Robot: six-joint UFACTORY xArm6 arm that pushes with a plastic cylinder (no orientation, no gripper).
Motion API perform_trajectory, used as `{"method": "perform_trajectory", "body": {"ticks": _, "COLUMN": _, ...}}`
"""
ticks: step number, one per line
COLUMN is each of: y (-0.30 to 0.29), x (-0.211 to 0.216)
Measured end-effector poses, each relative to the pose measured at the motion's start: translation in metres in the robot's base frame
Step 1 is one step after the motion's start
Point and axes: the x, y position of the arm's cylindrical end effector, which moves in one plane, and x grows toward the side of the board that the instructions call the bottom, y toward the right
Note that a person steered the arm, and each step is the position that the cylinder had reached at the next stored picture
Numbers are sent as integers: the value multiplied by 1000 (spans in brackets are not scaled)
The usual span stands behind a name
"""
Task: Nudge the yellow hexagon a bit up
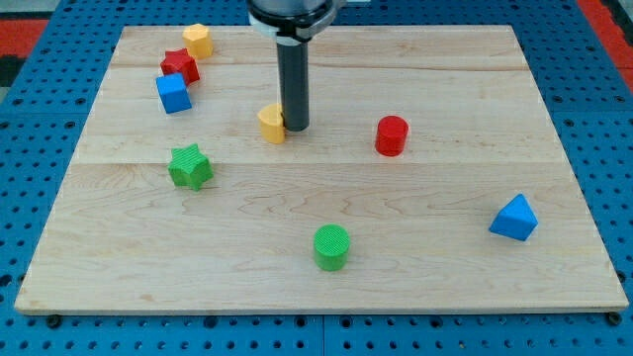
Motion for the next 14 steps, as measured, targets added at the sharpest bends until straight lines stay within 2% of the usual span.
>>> {"method": "perform_trajectory", "body": {"ticks": 5, "y": 52, "x": -2}}
{"method": "perform_trajectory", "body": {"ticks": 6, "y": 70, "x": 17}}
{"method": "perform_trajectory", "body": {"ticks": 7, "y": 59, "x": 65}}
{"method": "perform_trajectory", "body": {"ticks": 8, "y": 0, "x": 76}}
{"method": "perform_trajectory", "body": {"ticks": 10, "y": -84, "x": 30}}
{"method": "perform_trajectory", "body": {"ticks": 12, "y": -196, "x": 14}}
{"method": "perform_trajectory", "body": {"ticks": 13, "y": -242, "x": -29}}
{"method": "perform_trajectory", "body": {"ticks": 14, "y": -229, "x": -91}}
